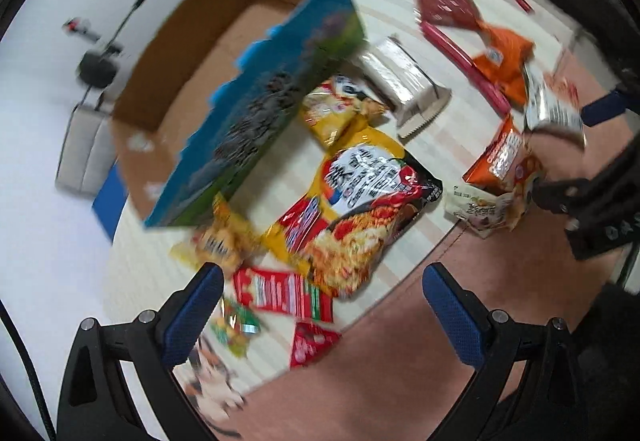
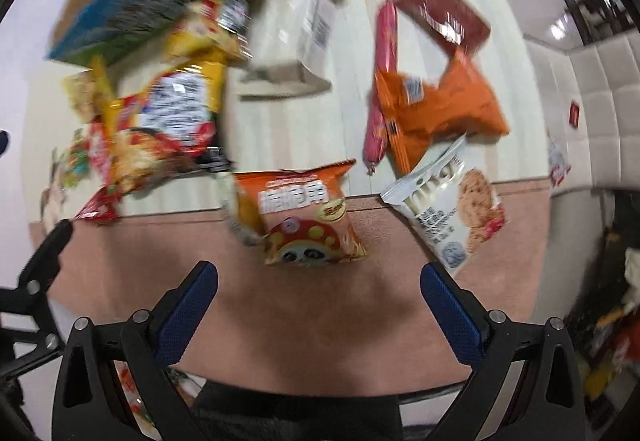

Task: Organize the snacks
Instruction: 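Grasp the Cheese Buldak noodle bag with the left tool while the right tool grasps the orange CUICUIJIAO bag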

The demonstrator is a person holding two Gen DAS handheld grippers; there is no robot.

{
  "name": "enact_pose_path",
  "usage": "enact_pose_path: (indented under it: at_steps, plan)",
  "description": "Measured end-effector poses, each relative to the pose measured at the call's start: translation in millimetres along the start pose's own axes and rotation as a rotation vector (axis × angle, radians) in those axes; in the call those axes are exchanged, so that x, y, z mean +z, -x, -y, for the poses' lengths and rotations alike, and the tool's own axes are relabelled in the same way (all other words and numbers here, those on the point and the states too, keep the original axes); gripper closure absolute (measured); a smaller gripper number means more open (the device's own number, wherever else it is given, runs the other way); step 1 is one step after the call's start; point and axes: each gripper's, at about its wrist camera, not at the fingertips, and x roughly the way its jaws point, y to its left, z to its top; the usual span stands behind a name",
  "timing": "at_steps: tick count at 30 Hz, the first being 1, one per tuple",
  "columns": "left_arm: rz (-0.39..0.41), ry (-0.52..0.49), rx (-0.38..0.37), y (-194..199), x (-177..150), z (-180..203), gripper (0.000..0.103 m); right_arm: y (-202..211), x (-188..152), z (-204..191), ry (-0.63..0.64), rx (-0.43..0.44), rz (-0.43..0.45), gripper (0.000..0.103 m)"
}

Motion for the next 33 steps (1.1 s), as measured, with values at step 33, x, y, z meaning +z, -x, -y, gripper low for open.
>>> enact_pose_path:
  at_steps: [33]
  plan:
    - [-0.092,-0.333,-0.25,-162.9,71.0,32.3,0.023,-56.2,34.8,15.8,-0.216,0.168,-0.111,0.018]
